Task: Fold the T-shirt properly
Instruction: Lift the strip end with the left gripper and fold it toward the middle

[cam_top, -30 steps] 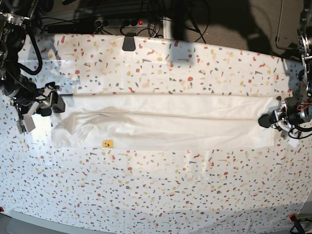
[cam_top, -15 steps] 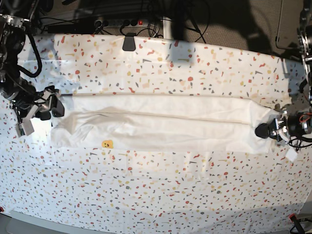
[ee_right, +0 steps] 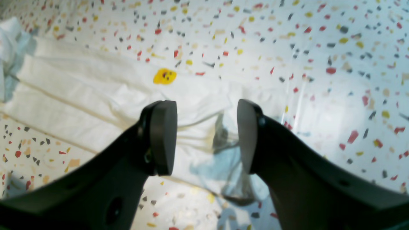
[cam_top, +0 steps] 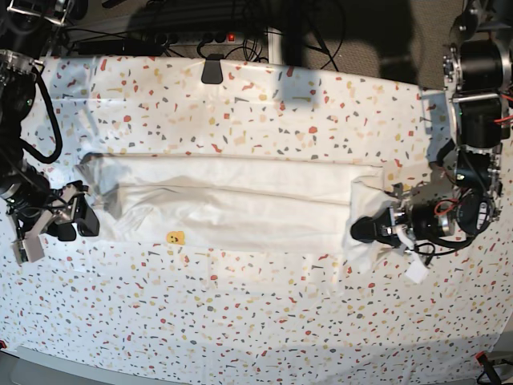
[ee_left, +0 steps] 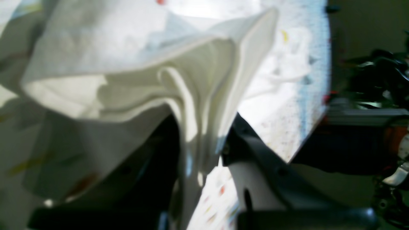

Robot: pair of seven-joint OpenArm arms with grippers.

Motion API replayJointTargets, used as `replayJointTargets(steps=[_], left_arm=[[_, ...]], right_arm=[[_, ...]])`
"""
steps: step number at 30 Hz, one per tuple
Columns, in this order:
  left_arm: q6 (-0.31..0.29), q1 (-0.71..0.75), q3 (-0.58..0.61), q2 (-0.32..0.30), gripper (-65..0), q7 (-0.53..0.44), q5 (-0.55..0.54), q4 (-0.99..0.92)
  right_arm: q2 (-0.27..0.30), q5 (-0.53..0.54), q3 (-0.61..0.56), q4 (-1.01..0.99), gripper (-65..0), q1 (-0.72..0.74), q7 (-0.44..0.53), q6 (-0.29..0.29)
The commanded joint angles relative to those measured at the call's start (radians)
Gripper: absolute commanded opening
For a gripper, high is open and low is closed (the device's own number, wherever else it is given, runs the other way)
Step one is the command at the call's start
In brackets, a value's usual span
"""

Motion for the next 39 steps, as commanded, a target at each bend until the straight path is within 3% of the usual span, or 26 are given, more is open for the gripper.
replayJointTargets(steps=[1,8,14,20,25,28,31,34,39], left_arm=[[-0.003,-0.031,-0.002,0.010,-65.0,-0.006,-0.012,0.018],[-0.003,-0.031,-0.002,0.153,-65.0,-0.007,0.035,0.018],[0.000,-0.018,-0.001,0.256,-65.0,-0.091,0.276,0.018],[0.001,0.003,-0.001,0.291,-65.0,-0.144,0.279,0.018],[0.001,0.002,-0.001,0.294,-64.9,-0.133,0.261,0.018],[0.001,0.003,0.000,0.303,-41.9,-0.069,0.166,0.018],[0.000,0.002,0.000,0.322,-29.1,-0.018,0.018,0.018],[0.000,0.000,0.000,0.350,-27.9,-0.003,-0.058,0.018],[-0.002,-0.023,0.000,0.365,-27.9,-0.002,-0.056,0.018]], right_arm=[[0.019,0.013,0.009,0.018,-34.6,0.027,0.020,0.004],[0.019,0.013,0.009,0.018,-34.6,0.052,0.008,0.004],[0.019,0.013,0.009,0.018,-34.6,0.052,0.005,0.004],[0.019,0.013,0.009,0.018,-34.6,0.052,0.005,0.004],[0.019,0.013,0.009,0.018,-34.6,0.052,0.005,0.004],[0.019,0.013,0.009,0.018,-34.6,0.052,0.006,0.004],[0.019,0.013,0.009,0.018,-34.6,0.052,0.005,0.004],[0.019,0.013,0.009,0.018,-34.6,0.052,0.006,0.004],[0.019,0.010,0.009,0.018,-34.6,0.052,0.006,0.004]])
